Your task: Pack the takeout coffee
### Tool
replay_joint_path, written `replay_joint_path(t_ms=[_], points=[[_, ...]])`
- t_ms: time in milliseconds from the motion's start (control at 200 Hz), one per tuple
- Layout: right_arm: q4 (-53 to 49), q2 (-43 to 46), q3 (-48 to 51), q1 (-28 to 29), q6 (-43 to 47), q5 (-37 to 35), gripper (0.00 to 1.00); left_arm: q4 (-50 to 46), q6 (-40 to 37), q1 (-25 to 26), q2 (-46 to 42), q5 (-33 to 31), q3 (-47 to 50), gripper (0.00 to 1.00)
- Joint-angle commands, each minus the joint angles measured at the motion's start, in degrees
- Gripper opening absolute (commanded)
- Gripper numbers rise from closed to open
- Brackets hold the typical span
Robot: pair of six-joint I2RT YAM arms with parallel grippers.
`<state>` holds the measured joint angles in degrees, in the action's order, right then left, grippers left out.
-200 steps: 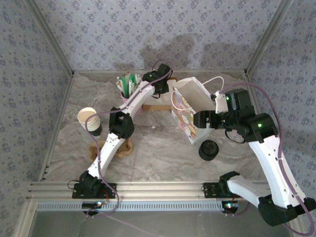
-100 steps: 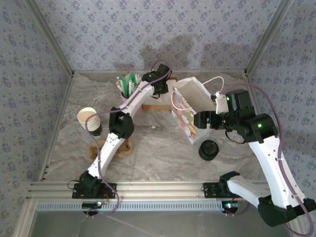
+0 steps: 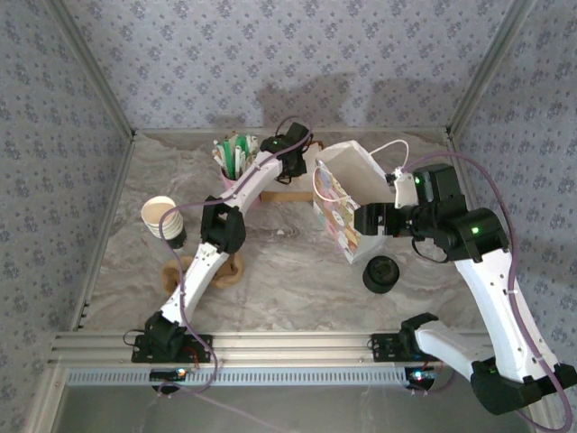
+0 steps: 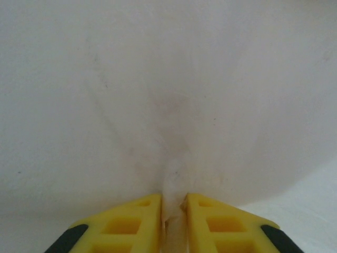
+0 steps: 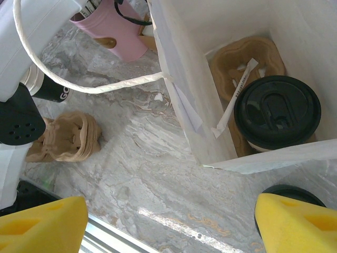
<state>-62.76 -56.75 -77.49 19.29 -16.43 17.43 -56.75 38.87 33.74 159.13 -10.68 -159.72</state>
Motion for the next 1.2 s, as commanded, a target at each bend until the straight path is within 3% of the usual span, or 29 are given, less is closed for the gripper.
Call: replay_joint_path(t_ms=[0,285,565,1194], points=[[-0.3,0.5,0.4,-0.5,1.2,1.0,0.85,-0.4,-0.3,-0.3,-2.0,-0.4,-1.7,0.14],[-0.2,0.6,0.5,-0.6,1.2,1.1,0.85,-1.1,-0.9,-0.3,-4.2,-1.4,-1.7,0.14],[-0.4,0.7,0.3,-0.7,1.3,1.1,0.85,-1.7,-1.2,-0.1,-5.4,-1.7,-1.7,0.01],[-0.3,0.3,0.0,-0.8,1.1,1.4,0.85,-2.5,-1.7,0.0,-7.4,-1.8,-1.7,0.07]])
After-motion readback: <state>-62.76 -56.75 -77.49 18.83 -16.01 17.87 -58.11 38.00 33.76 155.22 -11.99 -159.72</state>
